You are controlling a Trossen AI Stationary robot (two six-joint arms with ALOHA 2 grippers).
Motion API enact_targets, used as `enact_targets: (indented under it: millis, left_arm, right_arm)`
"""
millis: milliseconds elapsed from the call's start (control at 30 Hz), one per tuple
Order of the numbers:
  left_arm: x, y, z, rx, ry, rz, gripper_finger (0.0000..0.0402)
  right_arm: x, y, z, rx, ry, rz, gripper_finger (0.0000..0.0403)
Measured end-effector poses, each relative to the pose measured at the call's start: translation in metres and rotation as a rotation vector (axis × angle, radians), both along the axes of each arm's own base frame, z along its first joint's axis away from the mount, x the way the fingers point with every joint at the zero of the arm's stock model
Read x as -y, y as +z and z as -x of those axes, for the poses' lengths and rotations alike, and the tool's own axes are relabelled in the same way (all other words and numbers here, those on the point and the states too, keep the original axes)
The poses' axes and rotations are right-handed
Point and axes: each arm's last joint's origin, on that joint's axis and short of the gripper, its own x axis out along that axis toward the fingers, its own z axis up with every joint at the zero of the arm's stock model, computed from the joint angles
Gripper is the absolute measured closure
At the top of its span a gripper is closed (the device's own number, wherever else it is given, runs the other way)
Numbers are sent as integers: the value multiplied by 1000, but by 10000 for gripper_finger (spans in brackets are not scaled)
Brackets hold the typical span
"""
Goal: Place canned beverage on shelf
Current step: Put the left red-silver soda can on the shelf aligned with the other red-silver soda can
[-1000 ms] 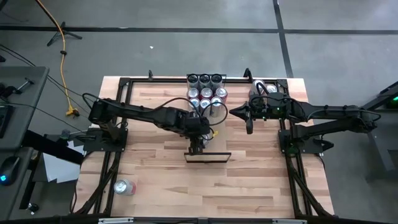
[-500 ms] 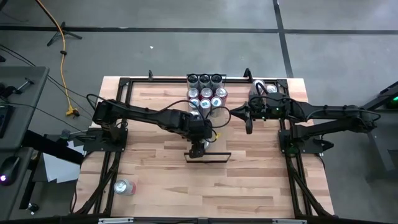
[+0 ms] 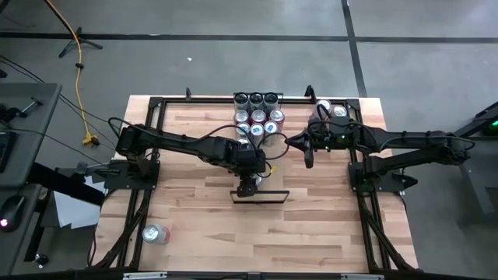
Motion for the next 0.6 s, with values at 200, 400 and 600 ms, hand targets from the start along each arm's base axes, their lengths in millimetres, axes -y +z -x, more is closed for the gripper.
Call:
enact_targets:
  millis: [200,400,600]
  left_arm:
    - [0,0,0,-2,-7,13,194]
    - [-1,-1,0,-6,-14,34,160]
    - [-1,-1,-1,-4,-14,34,127]
  right_arm:
    - [0,1,0,7,-3,-9,402]
    - [0,1,0,7,-2,-9,402]
    - [0,1,0,6,-2,-6,402]
